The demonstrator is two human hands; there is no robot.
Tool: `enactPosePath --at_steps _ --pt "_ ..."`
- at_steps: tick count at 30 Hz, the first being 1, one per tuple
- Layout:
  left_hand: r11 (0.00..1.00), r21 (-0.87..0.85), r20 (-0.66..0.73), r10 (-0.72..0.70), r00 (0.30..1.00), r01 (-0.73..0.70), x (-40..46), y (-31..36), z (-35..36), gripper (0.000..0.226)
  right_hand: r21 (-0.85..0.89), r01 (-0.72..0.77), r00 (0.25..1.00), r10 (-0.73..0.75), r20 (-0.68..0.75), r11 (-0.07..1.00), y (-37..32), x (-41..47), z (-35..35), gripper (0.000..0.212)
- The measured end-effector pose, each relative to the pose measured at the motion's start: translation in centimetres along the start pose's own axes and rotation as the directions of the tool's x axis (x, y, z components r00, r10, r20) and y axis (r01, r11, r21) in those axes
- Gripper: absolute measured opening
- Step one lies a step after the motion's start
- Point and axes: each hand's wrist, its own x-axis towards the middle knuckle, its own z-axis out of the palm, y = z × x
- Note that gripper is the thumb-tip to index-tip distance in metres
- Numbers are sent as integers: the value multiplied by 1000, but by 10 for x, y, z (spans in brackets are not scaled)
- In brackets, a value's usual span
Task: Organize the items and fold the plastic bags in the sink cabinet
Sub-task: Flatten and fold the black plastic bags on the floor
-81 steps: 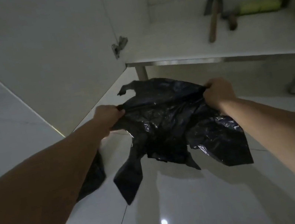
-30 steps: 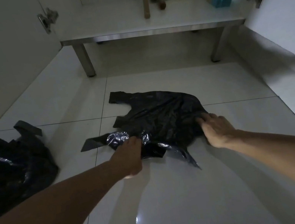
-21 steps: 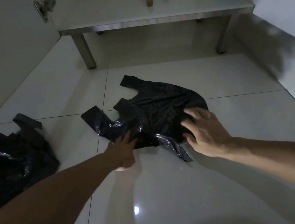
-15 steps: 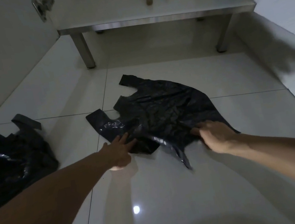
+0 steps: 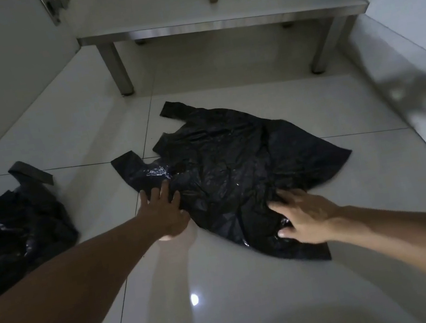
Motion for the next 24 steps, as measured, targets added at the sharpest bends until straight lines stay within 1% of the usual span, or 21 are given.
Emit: enactPosePath --at_steps 2,3,4,5,6,7,8,9,10,11,12,13,14,15,16,18,20,21,22,23,24 --pt "995 -98 3 -24 1000 24 0 1 -5 68 -66 -5 1000 6 6 998 -11 -7 5 67" --pt "987 -156 -22 -32 999 29 -1 3 -8 67 -47 9 1000 -9 4 999 -16 -9 6 64" --pt "979 -201 -82 -42 996 25 -2 4 -12 67 8 25 1000 -25 -11 1000 -20 -9 7 60" --pt "973 -229 -178 -59 982 17 -4 7 -15 65 82 39 998 -34 -56 996 -23 -10 6 53" --pt "967 -254 -290 -79 954 3 -6 10 -18 60 153 53 989 -30 -146 987 -23 -8 4 46" --pt "960 -281 -400 -102 911 -16 -9 16 -19 54 189 58 970 -11 -244 980 -19 -6 2 38" --pt "951 -307 -477 -114 871 -44 -12 22 -20 51 187 49 947 14 -322 981 -14 -4 -1 33" --pt "944 -321 -506 -97 857 -83 -16 29 -19 54 162 18 935 40 -352 987 -7 -1 -3 34" --pt "939 -322 -478 -54 876 -118 -20 37 -15 64 131 -33 943 74 -325 991 0 1 -5 43" --pt "939 -312 -402 5 916 -142 -25 44 -10 77 111 -98 962 122 -242 989 6 3 -5 56" --pt "949 -281 -296 59 953 -146 -28 50 -3 92 103 -156 977 169 -133 982 13 3 -4 70" --pt "964 -225 -202 93 975 -139 -29 53 4 106 100 -199 979 202 -19 975 18 2 -2 80" --pt "977 -169 -146 107 984 -131 -27 53 10 115 85 -224 973 218 75 971 20 0 1 87" --pt "985 -132 -129 96 987 -113 -23 49 13 118 58 -228 968 220 119 972 19 -3 5 90" --pt "990 -118 -140 62 988 -79 -18 44 12 117 33 -228 968 223 113 973 16 -7 7 89" --pt "997 -80 -216 -31 976 13 -11 32 3 107 17 -222 975 222 20 975 9 -13 9 86" --pt "999 -17 -319 -48 946 45 -10 23 -5 99 8 -181 981 181 -68 983 6 -16 11 85" --pt "999 -44 -349 -31 937 16 -11 23 -5 97 11 -153 986 154 -58 988 6 -16 14 87" --pt "994 -106 -357 0 934 -41 -14 24 -3 93 28 -129 992 130 -11 991 8 -16 17 91" --pt "980 -165 -335 51 941 -112 -18 27 3 89 39 -114 992 112 53 993 9 -15 20 96" --pt "968 -180 -277 120 953 -174 -21 30 9 90 27 -105 989 102 107 994 11 -15 23 101"
